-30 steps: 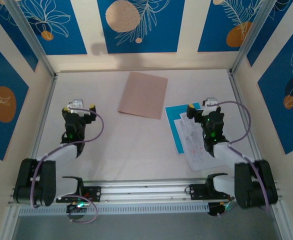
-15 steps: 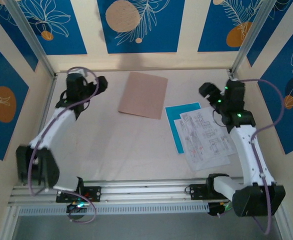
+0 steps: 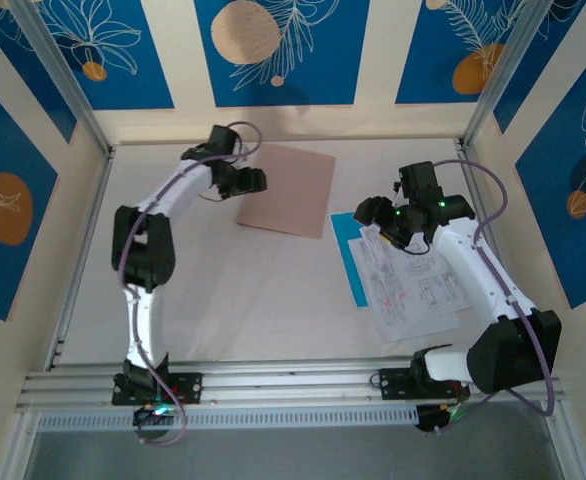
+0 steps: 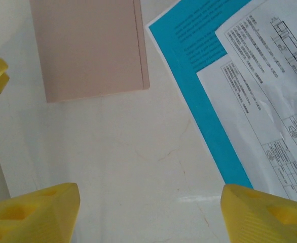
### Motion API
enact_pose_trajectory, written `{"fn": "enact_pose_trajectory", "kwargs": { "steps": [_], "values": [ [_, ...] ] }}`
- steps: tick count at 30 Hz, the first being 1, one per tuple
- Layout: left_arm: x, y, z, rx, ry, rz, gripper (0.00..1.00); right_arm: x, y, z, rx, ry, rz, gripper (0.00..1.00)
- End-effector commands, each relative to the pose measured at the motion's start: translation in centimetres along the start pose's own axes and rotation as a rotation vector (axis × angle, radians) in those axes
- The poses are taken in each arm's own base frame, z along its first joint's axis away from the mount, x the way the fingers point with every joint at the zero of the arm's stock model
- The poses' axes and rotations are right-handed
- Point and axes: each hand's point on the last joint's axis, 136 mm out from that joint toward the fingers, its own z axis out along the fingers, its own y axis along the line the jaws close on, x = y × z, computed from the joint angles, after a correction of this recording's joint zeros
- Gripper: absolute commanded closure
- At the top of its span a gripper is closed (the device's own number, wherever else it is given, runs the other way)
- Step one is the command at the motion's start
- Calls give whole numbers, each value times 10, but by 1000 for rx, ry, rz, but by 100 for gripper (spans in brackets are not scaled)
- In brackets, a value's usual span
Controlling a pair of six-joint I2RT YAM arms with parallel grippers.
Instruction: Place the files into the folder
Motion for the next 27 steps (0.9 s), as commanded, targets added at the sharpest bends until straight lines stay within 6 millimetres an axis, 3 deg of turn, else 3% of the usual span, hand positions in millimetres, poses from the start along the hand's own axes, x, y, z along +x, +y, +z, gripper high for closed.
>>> {"fn": "enact_pose_trajectory", "kwargs": {
  "steps": [1, 5, 9, 14, 19, 27],
  "values": [
    [23, -11, 28, -40, 86, -4, 33, 8, 7, -11, -19, 32, 11, 26],
    [27, -9, 59, -51, 96, -102, 41, 16, 6, -14, -32, 52, 26, 27],
    [32, 0, 78, -81, 108, -162, 46, 25, 5, -18, -44, 65, 27, 27],
    [64, 15, 89, -124, 174, -218, 54, 27, -5, -19, -21, 76, 36, 27],
    [106, 32, 78, -154, 199, -271, 56, 24, -11, -12, -37, 88, 86, 27],
    [178, 48, 43, -139, 236, -353, 58, 30, -12, 12, -35, 146, 114, 28]
  ]
}}
